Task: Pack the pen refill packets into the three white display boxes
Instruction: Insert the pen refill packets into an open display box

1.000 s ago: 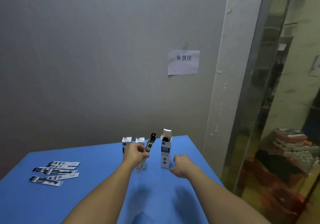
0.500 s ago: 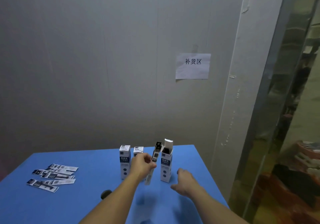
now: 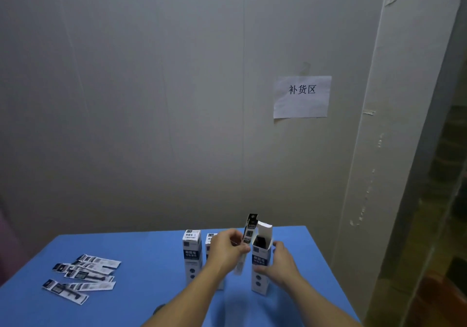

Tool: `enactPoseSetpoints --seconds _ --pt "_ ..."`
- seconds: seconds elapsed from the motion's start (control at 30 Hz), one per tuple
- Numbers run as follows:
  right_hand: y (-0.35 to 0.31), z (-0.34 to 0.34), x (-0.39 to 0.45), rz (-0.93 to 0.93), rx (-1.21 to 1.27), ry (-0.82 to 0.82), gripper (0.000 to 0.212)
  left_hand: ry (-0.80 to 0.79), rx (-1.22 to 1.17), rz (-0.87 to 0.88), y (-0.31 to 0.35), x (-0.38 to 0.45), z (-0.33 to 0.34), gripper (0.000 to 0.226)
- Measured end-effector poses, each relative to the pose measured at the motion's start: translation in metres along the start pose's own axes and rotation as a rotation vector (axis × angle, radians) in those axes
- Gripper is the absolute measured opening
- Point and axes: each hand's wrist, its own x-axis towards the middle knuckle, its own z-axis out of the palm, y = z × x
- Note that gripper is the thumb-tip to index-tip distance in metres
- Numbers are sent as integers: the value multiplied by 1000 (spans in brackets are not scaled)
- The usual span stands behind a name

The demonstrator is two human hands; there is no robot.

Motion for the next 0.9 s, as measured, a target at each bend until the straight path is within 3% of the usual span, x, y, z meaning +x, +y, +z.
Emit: enactPoseSetpoints --seconds 0.2,0.67,0.9 --pt "15 -4 27 -92 120 -114 49 -16 -23 -22 4 13 0 14" --pt "6 -49 67 -376 118 -296 45 169 -280 91 76 23 9 12" --pt "-20 -58 61 -475 150 -338 44 203 -268 190 102 26 -7 21"
